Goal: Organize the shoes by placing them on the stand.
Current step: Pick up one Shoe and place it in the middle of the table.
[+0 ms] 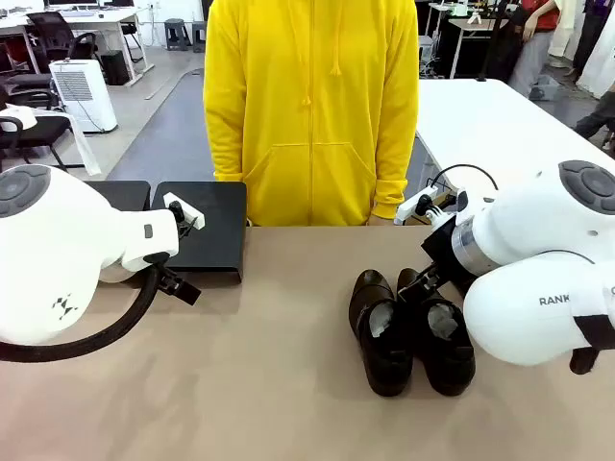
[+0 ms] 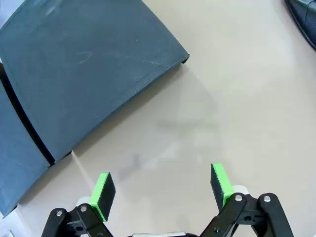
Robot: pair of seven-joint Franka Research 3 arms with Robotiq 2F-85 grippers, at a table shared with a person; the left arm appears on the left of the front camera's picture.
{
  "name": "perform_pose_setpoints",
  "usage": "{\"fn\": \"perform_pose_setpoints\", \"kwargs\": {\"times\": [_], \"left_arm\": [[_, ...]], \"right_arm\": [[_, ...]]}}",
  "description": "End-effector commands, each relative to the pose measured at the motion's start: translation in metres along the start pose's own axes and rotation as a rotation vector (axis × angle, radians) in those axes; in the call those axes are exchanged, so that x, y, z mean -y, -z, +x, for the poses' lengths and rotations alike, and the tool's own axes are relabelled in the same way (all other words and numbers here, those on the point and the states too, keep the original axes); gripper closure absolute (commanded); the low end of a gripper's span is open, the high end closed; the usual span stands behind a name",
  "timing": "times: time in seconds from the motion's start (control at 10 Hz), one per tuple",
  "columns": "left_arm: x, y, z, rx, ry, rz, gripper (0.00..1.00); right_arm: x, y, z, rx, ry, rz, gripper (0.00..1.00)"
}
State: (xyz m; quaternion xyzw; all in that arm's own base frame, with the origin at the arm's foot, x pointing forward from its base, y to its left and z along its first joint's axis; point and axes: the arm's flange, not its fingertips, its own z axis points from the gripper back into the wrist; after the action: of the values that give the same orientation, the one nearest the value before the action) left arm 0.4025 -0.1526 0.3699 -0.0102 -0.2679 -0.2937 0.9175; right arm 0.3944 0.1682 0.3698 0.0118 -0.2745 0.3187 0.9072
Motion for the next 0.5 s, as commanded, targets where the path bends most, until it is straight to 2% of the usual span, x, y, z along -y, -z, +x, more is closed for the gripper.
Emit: {"fn": "perform_pose_setpoints", "kwargs": {"times": [0.0,0.4], "left_arm": [[0.0,-0.0002,0.0001,0.001,0.0,0.0,0.0],[0.0,-0.0002,0.0001,0.001,0.0,0.0,0.0]], "right_arm": [[0.0,-0.0002,0.0001,0.001,0.0,0.0,0.0],[0.0,-0.0002,0.0001,0.001,0.0,0.0,0.0]]}}
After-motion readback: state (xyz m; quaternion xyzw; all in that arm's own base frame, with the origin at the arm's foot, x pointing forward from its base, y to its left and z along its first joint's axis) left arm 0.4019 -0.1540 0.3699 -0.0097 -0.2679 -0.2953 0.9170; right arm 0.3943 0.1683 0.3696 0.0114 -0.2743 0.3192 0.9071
